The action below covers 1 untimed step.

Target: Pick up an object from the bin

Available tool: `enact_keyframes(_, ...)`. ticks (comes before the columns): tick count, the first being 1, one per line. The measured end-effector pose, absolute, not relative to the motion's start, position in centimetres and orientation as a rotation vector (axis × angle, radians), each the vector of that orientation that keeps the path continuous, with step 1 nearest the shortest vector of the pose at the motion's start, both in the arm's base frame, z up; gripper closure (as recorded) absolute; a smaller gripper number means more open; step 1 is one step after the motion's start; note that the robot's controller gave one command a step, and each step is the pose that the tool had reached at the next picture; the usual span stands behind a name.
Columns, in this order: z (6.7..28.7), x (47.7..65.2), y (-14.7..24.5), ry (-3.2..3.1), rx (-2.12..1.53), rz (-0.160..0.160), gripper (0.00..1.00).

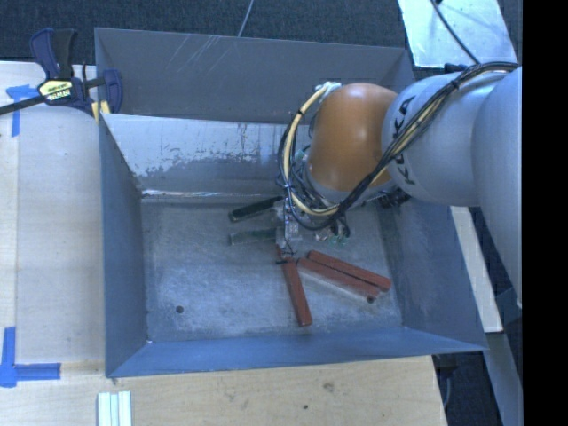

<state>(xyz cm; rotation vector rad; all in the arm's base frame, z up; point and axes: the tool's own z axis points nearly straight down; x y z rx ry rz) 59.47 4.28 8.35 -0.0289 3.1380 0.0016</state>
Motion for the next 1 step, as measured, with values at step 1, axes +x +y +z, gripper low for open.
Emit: enact_keyframes(1,9.31,59.50,4.26,3.139,-0.028,0.001,1.00)
